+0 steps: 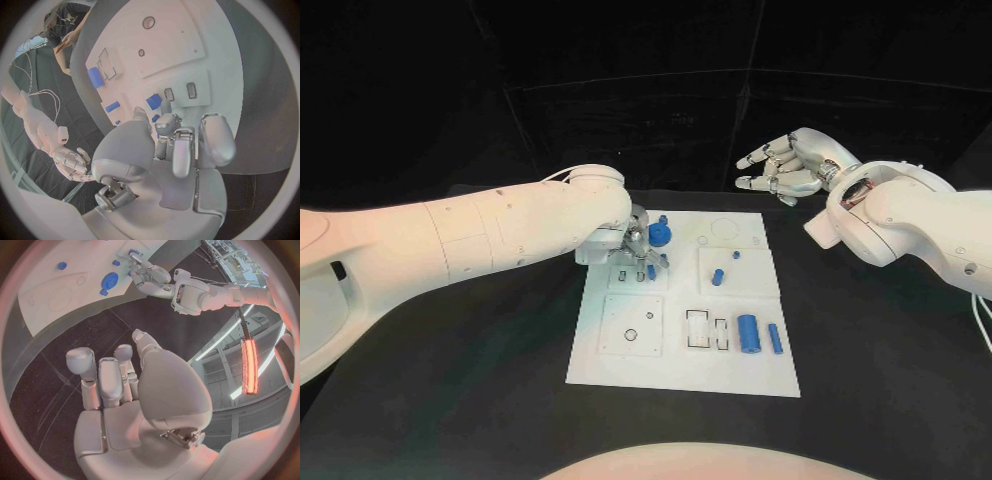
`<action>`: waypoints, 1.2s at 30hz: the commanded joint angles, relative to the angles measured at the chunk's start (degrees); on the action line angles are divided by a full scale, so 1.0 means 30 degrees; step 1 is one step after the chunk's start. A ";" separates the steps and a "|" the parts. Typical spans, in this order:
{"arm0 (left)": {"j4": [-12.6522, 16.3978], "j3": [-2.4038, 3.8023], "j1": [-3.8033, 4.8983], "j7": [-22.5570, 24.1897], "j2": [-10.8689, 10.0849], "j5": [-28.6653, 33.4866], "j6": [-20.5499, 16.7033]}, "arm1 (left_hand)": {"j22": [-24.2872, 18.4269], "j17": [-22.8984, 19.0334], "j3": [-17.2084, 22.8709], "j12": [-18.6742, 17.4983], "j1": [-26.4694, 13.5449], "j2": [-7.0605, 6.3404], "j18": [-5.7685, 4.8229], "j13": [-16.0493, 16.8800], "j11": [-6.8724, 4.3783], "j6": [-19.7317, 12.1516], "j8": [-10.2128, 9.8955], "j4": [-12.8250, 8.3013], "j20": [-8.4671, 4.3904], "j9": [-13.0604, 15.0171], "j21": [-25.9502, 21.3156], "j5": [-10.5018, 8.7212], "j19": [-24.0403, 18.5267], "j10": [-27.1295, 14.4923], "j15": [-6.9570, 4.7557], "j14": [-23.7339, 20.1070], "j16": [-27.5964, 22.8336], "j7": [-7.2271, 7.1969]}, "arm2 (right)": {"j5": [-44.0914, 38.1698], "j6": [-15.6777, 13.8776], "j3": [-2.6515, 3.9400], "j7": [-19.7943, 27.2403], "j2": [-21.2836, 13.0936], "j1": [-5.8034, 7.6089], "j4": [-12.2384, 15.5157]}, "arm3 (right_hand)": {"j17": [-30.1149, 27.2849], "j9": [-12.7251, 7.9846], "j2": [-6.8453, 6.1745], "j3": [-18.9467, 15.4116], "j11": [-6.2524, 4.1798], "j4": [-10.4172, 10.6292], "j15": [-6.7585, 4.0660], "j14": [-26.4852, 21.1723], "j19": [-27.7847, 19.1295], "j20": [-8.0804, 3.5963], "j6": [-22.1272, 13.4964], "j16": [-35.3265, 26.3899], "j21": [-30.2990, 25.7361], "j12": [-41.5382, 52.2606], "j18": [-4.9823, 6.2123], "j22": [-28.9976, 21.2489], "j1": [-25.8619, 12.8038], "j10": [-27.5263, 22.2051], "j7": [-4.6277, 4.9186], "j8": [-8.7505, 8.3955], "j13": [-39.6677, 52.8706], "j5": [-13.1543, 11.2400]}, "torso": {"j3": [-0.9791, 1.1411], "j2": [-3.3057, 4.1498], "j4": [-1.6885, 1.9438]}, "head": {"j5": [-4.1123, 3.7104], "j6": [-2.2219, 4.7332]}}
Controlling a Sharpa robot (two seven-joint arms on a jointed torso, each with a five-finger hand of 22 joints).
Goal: Assemble the parts on the task board
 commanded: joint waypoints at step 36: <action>-0.0144 -0.0056 -0.0077 0.0376 0.0324 -0.0020 0.0252 | 0.0269 0.5027 0.1726 -0.0367 0.3328 0.1459 -0.0175 -0.0404 0.0043 -0.0680 0.0391 -0.2454 0.0069 0.0615 0.0274 -0.0034 -0.0358 -0.0320 -0.0093 0.1982 0.0058 0.0051 | -0.0053 0.0351 0.0010 -0.0077 0.0405 0.0044 -0.0399 | 0.0038 -0.0002 0.0041 0.0100 -0.0052 0.0129 -0.0116 0.0108 0.0042 -0.0016 -0.0229 -0.0116 -0.0189 -0.0037 0.0257 -0.0056 0.0064 -0.0090 -0.0001 0.0173 -0.0062 0.0230 | 0.0005 0.0001 0.0015 | -0.0028 -0.0209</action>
